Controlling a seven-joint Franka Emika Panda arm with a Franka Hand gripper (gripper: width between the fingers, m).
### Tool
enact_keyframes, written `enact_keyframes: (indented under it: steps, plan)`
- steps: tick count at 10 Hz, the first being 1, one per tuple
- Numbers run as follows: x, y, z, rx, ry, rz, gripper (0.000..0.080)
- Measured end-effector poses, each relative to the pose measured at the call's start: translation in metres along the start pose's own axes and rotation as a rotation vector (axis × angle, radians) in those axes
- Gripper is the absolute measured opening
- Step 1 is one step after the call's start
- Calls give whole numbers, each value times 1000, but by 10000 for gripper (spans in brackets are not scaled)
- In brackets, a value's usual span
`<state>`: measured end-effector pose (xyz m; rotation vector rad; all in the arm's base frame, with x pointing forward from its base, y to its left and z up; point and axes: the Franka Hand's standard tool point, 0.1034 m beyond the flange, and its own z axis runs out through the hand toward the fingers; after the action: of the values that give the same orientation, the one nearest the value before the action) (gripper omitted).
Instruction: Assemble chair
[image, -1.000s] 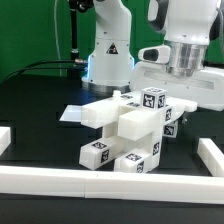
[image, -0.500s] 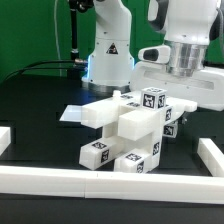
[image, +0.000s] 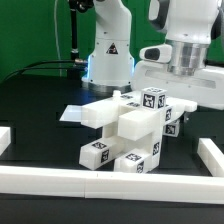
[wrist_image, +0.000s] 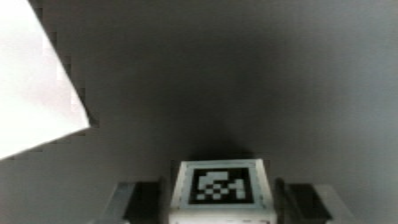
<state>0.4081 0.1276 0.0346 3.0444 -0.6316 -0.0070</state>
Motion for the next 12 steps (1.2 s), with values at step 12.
enact_keyframes:
  steps: [12]
  plan:
    - [65,48,-122,67,14,-217,278]
